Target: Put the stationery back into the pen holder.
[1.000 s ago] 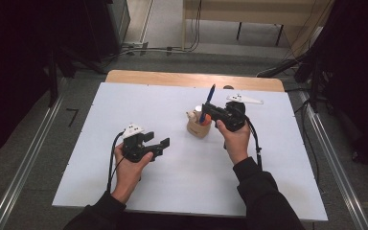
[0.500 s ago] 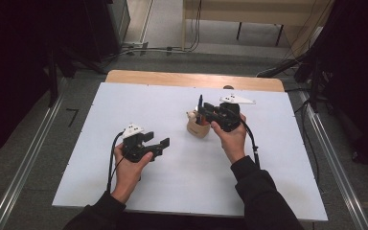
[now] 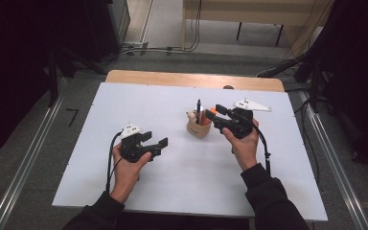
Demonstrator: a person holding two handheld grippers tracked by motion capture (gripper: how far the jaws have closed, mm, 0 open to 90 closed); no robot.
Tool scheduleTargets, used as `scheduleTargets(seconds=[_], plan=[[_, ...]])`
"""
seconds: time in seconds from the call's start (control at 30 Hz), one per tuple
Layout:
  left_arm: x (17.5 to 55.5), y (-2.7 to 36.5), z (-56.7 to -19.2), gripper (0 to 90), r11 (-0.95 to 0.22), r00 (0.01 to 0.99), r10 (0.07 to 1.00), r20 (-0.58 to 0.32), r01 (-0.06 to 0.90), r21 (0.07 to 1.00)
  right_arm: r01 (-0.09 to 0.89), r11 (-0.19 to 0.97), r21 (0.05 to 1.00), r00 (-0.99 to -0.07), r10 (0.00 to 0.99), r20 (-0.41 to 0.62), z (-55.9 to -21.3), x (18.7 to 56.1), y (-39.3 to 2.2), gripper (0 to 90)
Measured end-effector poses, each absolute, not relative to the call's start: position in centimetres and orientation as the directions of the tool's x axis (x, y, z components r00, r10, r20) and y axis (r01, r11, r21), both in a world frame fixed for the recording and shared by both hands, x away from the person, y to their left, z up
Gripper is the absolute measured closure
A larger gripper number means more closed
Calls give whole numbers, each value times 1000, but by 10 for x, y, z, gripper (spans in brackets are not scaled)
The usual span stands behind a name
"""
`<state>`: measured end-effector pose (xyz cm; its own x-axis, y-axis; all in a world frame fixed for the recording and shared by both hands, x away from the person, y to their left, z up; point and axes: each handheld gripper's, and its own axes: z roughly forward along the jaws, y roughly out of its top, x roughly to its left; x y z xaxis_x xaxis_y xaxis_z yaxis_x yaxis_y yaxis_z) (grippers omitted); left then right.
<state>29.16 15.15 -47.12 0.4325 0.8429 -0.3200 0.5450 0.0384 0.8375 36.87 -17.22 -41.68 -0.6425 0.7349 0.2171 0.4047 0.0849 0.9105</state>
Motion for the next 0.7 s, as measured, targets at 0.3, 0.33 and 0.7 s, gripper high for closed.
scheduleTargets(seconds=[0.3,0.33,0.7], plan=[[289,162,-471,220,57,412,852,-323,540,840,439,91,894,-608,763,221,-432,356,-201,343],[289,162,-471,213,57,408,855,-321,540,840,440,91,894,-605,766,219,-434,355,-203,339],[287,172,-472,205,63,391,864,-318,541,839,465,84,881,-580,782,231,-439,350,-218,282]])
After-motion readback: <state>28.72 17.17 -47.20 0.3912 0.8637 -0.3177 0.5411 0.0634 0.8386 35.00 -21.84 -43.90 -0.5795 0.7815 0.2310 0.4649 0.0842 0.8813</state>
